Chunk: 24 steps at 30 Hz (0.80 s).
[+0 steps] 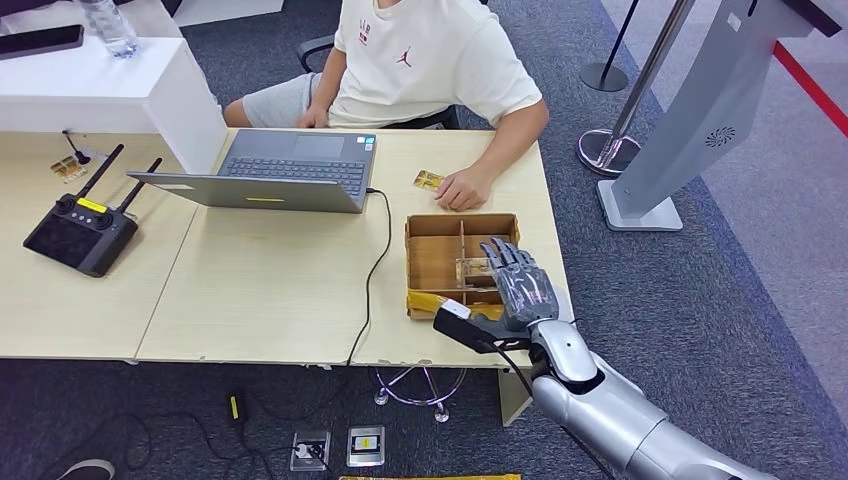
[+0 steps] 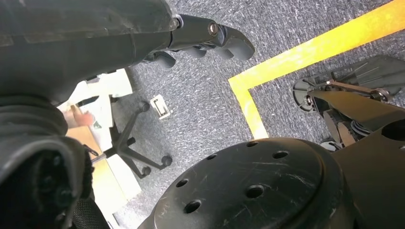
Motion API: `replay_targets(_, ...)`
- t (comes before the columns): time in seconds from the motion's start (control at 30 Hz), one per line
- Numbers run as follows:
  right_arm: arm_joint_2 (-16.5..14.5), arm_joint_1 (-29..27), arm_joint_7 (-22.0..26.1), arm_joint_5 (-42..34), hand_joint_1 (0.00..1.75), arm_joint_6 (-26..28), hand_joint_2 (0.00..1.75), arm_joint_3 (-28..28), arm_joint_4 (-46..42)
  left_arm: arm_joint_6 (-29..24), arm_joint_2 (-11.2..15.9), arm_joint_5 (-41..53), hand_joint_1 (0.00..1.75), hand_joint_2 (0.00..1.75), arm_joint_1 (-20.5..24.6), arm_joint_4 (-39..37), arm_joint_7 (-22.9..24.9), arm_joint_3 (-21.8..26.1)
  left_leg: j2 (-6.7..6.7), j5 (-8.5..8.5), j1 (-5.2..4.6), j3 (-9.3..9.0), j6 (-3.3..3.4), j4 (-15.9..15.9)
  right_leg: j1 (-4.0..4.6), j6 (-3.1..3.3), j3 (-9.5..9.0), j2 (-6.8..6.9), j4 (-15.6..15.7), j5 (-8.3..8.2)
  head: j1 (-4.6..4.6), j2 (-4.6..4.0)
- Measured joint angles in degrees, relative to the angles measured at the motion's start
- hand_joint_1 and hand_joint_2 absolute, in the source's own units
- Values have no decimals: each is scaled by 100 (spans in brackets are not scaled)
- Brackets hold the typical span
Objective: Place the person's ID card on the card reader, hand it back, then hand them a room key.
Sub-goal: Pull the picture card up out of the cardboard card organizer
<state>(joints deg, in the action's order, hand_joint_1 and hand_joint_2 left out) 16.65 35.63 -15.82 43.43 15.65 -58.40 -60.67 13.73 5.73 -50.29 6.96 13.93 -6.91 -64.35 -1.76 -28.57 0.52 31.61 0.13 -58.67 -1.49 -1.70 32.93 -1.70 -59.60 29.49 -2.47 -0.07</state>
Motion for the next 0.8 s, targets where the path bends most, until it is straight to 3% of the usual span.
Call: replay_targets(0.8,78,-1,-50,-85,2,11,175,6,40,0,0,-68,0,0,-1,-70,50,0,0,0,0,0,0,0,0,0,0,0,0,0,0,0)
